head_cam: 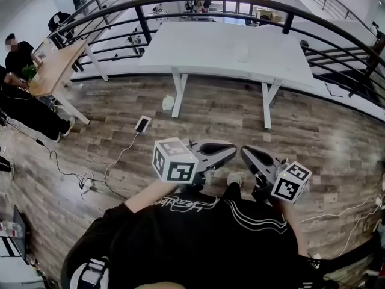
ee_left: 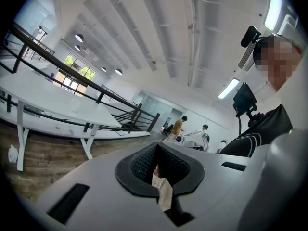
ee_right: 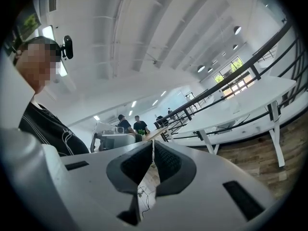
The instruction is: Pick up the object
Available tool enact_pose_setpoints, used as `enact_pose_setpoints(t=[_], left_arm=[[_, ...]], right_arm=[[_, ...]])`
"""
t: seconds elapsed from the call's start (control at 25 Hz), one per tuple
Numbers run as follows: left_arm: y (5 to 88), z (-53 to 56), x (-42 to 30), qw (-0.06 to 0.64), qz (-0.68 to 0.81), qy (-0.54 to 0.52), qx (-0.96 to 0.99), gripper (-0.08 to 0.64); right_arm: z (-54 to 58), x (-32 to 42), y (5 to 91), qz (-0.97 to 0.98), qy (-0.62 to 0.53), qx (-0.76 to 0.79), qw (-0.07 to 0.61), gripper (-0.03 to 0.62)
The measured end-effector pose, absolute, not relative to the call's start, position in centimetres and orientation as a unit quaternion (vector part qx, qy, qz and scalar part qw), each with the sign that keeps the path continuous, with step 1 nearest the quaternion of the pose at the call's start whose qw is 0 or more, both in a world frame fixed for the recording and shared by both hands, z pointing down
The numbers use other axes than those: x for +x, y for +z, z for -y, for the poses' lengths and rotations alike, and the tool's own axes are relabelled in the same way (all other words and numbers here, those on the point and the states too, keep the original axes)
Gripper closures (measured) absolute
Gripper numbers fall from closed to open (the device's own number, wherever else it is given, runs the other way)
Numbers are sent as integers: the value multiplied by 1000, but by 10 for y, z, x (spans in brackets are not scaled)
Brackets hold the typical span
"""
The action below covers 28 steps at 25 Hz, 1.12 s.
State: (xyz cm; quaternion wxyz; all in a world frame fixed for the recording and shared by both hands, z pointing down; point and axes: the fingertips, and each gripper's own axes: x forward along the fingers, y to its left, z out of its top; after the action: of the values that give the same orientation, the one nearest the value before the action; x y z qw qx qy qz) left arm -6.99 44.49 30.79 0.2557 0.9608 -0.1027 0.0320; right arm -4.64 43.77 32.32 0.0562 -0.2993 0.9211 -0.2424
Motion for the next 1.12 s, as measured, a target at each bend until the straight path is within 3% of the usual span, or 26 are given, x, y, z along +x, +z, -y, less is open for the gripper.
enact_pose_setpoints(t=[0.72, 1.12], left_arm=[[344, -170, 62, 295, 159, 47, 941, 552], [348, -93, 112, 303, 168, 39, 937, 552]], right_arm=[[-158, 92, 354, -918, -291, -266, 43, 575], [-83, 147, 357, -921, -289, -256, 51, 575]])
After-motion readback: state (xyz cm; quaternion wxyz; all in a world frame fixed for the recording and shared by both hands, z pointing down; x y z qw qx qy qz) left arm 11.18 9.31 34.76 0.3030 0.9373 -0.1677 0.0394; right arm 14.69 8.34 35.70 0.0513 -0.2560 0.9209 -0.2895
